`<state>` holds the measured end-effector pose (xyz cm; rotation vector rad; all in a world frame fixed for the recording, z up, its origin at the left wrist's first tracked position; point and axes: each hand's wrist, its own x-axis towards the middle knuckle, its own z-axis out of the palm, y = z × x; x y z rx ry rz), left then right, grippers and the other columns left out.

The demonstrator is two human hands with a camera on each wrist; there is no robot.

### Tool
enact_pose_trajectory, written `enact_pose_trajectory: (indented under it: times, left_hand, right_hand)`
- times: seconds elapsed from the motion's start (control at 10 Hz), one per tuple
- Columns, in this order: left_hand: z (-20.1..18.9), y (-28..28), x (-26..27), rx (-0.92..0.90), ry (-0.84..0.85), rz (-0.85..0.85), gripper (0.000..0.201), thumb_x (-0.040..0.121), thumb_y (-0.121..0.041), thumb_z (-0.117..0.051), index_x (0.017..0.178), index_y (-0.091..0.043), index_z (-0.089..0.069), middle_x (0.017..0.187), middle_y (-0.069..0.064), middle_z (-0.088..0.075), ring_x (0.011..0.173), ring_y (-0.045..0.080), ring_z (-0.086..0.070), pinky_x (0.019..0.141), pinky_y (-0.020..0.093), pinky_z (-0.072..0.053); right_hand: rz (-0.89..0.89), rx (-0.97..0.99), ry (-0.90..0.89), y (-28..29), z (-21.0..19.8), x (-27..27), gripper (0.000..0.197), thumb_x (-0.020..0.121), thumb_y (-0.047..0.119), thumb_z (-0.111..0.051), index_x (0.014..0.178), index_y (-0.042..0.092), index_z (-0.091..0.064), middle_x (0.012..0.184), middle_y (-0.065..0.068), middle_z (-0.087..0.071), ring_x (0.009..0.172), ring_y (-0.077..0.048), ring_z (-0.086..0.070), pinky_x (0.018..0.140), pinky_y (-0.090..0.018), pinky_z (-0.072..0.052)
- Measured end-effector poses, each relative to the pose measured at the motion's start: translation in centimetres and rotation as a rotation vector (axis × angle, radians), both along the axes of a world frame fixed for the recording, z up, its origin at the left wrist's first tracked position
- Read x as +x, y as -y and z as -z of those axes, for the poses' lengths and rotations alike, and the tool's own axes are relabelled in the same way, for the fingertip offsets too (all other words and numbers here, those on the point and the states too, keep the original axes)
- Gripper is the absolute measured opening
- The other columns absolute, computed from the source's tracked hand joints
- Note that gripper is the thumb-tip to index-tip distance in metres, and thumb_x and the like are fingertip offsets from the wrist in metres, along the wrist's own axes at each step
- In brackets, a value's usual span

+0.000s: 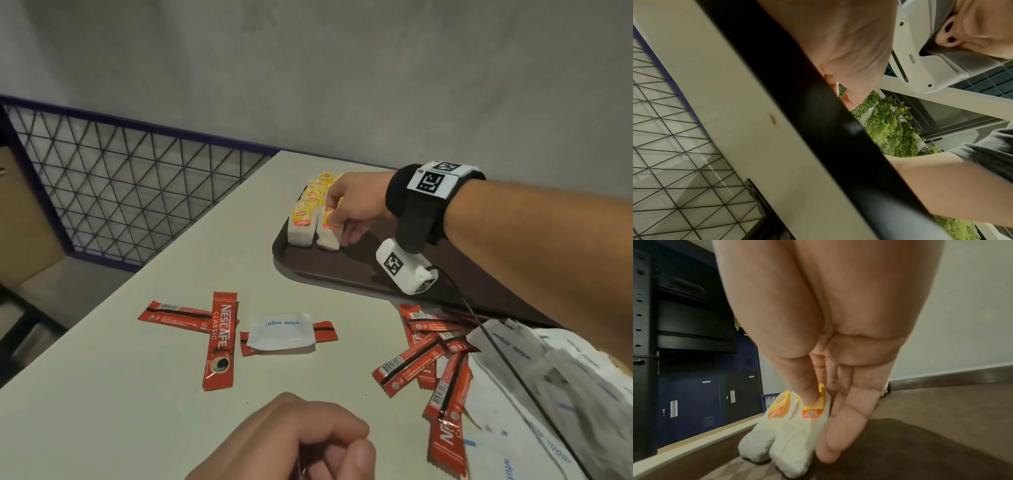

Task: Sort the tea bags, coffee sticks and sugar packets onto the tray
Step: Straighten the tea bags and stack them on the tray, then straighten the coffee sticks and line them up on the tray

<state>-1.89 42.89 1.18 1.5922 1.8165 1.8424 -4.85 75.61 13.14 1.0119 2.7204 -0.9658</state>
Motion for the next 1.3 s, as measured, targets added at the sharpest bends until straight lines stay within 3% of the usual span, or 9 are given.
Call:
enact_pose_trajectory:
  times: [0.1, 0.2, 0.4, 0.6, 0.7, 0.8, 1.0, 1.1, 1.3]
  left_hand:
    - [1.7, -1.0, 0.7, -0.134, -0.363, -0.299, 0.132, 0.042, -0.07, 0.051, 0.137, -0.057, -0.039, 0.038, 0.001, -0.016, 0.024, -0.011, -0.019, 0.043, -0.009, -0.002]
    - [-0.4, -1.2, 1.3, 0.012, -0.153, -0.111, 0.016, 0.076, -0.037, -0.058, 0.087, -0.048, -0.064, 0.066, -0.018, -0.058, 0.051, -0.002, -0.058, 0.053, -0.004, -0.038]
    - [-0.5, -1.9, 3.6, 0.126, 0.014, -0.169, 0.012, 0.075, -0.039, -0.061, 0.083, -0.039, -0.069, 0.061, -0.009, -0.059, 0.049, 0.008, -0.052, 0.044, 0.011, -0.042]
    - [-1.6, -0.2, 4.1, 0.037, 0.091, -0.157, 0.014, 0.078, -0.046, -0.064, 0.086, -0.037, -0.072, 0.068, -0.005, -0.065, 0.058, 0.016, -0.061, 0.051, 0.024, -0.051]
    - [-2.9, 0.1, 4.3, 0.006, 0.012, -0.168, 0.011, 0.078, -0.043, -0.063, 0.081, -0.036, -0.07, 0.07, -0.011, -0.065, 0.063, 0.01, -0.059, 0.056, 0.013, -0.046]
    - [-3.1, 0.2, 4.3, -0.097, -0.313, -0.102, 0.011, 0.082, -0.042, -0.064, 0.088, -0.036, -0.07, 0.085, -0.02, -0.065, 0.082, 0.006, -0.06, 0.068, 0.024, -0.046]
    - [-2.6, -0.6, 4.9, -0.369, -0.809, 0.077, 0.056, 0.078, -0.069, -0.064, 0.127, -0.041, -0.064, 0.127, -0.016, -0.062, 0.113, 0.015, -0.057, 0.079, 0.039, -0.053]
    - [-2.9, -0.6, 4.9, -0.493, -0.846, 0.1, 0.05, 0.081, -0.076, -0.057, 0.123, -0.05, -0.063, 0.13, -0.02, -0.06, 0.118, 0.012, -0.055, 0.082, 0.033, -0.047]
    - [-3.0, -0.5, 4.8, -0.571, -0.747, 0.019, 0.041, 0.088, -0.071, -0.052, 0.117, -0.049, -0.07, 0.128, -0.024, -0.064, 0.117, 0.004, -0.055, 0.083, 0.034, -0.052]
  right_hand:
    - [0.034, 0.003, -0.022, 0.0, -0.1, 0.0, 0.008, 0.099, 0.003, -0.061, 0.106, 0.003, -0.057, 0.096, -0.026, -0.075, 0.082, -0.032, -0.076, 0.073, -0.036, -0.065]
    - [0.061, 0.026, -0.033, 0.3, -0.5, 0.4, 0.02, 0.099, 0.01, -0.064, 0.114, 0.0, -0.056, 0.103, -0.027, -0.073, 0.09, -0.036, -0.076, 0.081, -0.043, -0.064]
    - [0.046, 0.233, -0.029, 2.2, -3.1, 5.0, 0.025, 0.099, 0.024, -0.065, 0.113, 0.005, -0.059, 0.094, -0.016, -0.073, 0.079, -0.027, -0.075, 0.074, -0.039, -0.064]
    - [-0.269, 0.312, 0.417, 8.6, -4.3, 17.8, 0.023, 0.094, 0.053, -0.062, 0.104, 0.033, -0.069, 0.093, 0.011, -0.071, 0.077, -0.003, -0.065, 0.069, -0.022, -0.055]
    - [-0.348, 0.45, 0.53, 10.7, -2.7, 22.6, 0.038, 0.093, 0.063, -0.057, 0.127, 0.048, -0.054, 0.107, 0.02, -0.054, 0.093, -0.005, -0.059, 0.077, -0.02, -0.049]
    - [-0.355, 0.523, 0.429, 12.9, -1.0, 25.5, 0.033, 0.097, 0.056, -0.052, 0.128, 0.044, -0.049, 0.119, 0.013, -0.047, 0.106, -0.009, -0.051, 0.09, -0.032, -0.052]
    - [-0.468, 0.409, 0.3, 17.7, 0.7, 27.6, 0.032, 0.102, 0.037, -0.048, 0.133, 0.03, -0.046, 0.138, 0.0, -0.043, 0.128, -0.02, -0.041, 0.104, -0.045, -0.044]
    - [-0.454, 0.334, 0.267, 18.4, -0.2, 28.2, 0.051, 0.103, 0.046, -0.048, 0.15, 0.036, -0.032, 0.159, 0.004, -0.026, 0.146, -0.015, -0.021, 0.119, -0.04, -0.03]
    - [-0.26, 0.402, 0.391, 15.1, -0.1, 30.6, 0.062, 0.097, 0.066, -0.043, 0.15, 0.034, -0.032, 0.163, 0.005, -0.022, 0.147, -0.017, -0.025, 0.118, -0.038, -0.033]
